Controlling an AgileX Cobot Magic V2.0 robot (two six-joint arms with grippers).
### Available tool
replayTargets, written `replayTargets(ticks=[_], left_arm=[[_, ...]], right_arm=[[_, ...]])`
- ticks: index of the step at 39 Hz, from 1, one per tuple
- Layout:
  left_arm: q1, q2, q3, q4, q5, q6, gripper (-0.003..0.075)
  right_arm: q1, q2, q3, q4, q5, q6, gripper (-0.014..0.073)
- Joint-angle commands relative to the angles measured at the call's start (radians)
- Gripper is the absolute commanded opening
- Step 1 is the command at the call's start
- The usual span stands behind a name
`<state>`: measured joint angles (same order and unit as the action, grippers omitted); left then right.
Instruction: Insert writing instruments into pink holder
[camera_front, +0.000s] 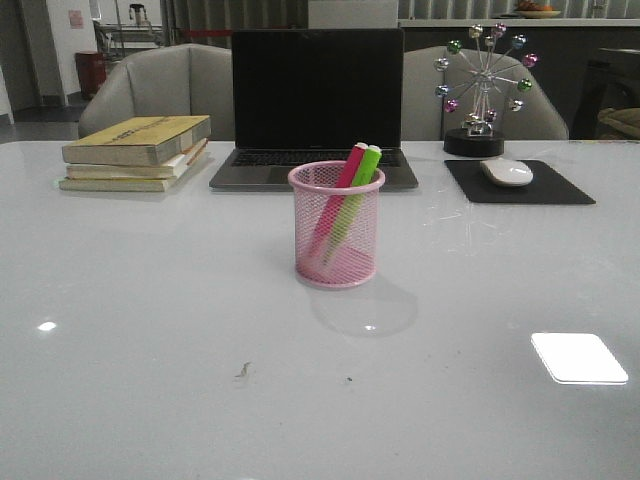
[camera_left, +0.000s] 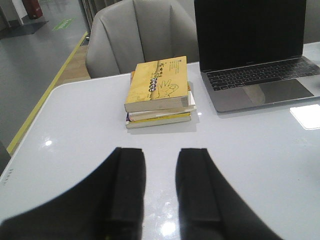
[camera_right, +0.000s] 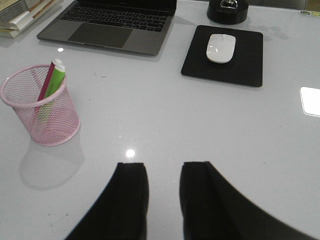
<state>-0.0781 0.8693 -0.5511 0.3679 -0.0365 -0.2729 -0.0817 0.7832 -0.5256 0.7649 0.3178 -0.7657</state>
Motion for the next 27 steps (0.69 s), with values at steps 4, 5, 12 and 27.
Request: replayTargets(ticks=[4,5,12,27], left_arm=[[0.001,-0.012,-0.03,-0.002,-0.079,-0.002,0.0118],[0.001,-0.012,-0.03,-0.002,-0.079,-0.002,0.0106],[0.001,-0.012,-0.03,-0.002,-0.079,-0.002,0.0099],[0.001,-0.012,-0.03,-0.002,-0.079,-0.002,0.0099]], right_arm=[[0.002,0.002,-0.026,0.027,-0.056,-0.005,0.0248],[0.002,0.002,-0.026,0.027,-0.056,-0.005,0.0222],[0.002,0.002,-0.026,0.027,-0.056,-0.005,0.0063],[0.002,0.002,-0.026,0.027,-0.056,-0.005,0.0059]])
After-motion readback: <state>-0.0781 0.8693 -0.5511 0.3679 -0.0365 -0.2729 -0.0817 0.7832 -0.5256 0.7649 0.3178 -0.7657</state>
